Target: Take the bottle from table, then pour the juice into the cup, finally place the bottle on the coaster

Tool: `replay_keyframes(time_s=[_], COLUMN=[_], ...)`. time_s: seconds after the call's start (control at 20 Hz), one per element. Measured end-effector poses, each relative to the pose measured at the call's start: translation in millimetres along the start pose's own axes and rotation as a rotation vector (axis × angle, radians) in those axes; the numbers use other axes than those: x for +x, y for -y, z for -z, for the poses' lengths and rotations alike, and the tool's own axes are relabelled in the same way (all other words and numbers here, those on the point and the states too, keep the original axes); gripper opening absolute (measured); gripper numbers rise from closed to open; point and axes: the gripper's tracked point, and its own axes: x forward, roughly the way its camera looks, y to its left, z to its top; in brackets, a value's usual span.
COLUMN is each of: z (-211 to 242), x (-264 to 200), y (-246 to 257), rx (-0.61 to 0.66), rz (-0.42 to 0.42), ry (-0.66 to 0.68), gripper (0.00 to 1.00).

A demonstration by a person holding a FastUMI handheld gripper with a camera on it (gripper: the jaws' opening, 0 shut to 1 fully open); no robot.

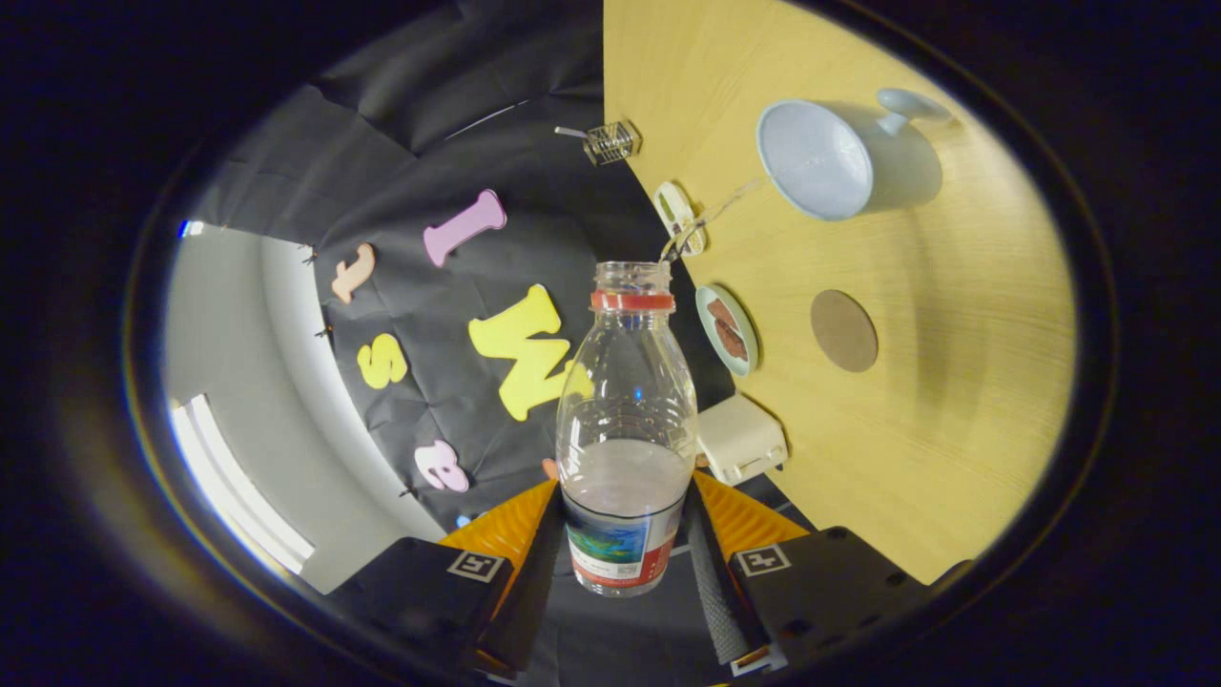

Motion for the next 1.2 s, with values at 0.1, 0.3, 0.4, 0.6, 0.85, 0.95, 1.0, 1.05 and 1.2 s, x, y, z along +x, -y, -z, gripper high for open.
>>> replay_keyframes(time_s=[0.1,0.3,0.4,0.6,0.85,0.95,1.0,1.05,1.2], z=[0,3,4,8,21,21,21,21,21], x=[0,-1,0,0,9,8,8,8,7], y=[-1,-4,-5,-9,-11,-12,-13,-12,-12], rx=[0.017,0.048,0.061,0.094,0.123,0.137,0.14,0.14,0.151], rz=[-0.016,-0.041,-0.054,-0.078,-0.085,-0.092,-0.095,-0.098,-0.097], ry=[0.001,0.002,-0.002,-0.005,-0.007,-0.008,-0.005,-0.004,0.001], gripper=[0.73,0.73,0.73,0.73,0.73,0.73,0.73,0.73,0.73])
